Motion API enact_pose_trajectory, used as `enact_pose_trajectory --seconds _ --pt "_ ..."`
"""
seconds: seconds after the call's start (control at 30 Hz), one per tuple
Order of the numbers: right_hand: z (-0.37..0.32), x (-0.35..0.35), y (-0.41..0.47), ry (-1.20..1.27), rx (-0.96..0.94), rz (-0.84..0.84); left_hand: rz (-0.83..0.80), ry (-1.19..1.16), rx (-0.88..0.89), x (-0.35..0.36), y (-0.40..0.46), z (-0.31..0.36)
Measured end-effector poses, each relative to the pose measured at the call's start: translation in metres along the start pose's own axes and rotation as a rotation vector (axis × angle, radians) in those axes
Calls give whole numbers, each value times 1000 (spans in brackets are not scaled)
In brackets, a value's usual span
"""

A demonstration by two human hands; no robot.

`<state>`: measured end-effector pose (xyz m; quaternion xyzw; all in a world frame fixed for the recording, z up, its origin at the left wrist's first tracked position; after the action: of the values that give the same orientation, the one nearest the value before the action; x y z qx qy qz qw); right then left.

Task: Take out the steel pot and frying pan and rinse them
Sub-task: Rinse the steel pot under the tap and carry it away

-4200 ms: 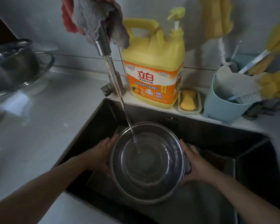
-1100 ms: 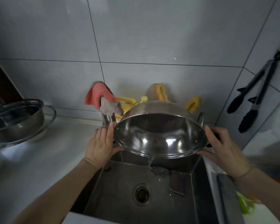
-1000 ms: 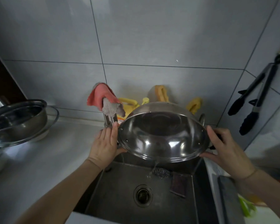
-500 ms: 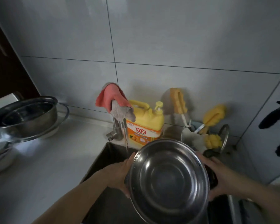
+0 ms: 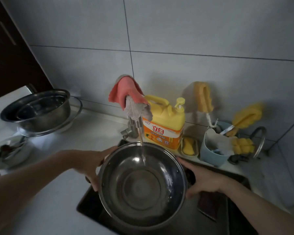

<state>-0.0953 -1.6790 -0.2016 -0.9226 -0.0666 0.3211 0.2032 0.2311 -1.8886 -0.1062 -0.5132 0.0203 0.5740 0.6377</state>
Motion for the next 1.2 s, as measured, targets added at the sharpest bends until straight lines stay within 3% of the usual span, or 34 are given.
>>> enact_pose_trajectory --seconds 0.3,0.7,0.83,1.1,1.2 --pt "-41 10 5 50 -201 230 417 287 -19 1 -25 -21" --pt "7 -7 -58 -232 -151 575 782 645 6 54 38 11" --pt "23 -8 -88 -334 -166 680 886 674 107 76 61 26" --pt "22 -20 -145 -571 -347 1107 1370 903 387 62 69 59" --pt "9 -29 -163 -628 -433 1157 1470 970 460 43 61 75"
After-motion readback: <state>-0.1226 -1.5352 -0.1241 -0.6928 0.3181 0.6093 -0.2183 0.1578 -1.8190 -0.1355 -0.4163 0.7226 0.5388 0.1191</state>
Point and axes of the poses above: each hand's wrist, its own y-axis towards the middle knuckle, its own x-axis out of the palm, z = x × y, the point moved 1 cm from there along y, towards the middle knuckle, and after that the axes turned 9 degrees about x, right-handed, at the moved point
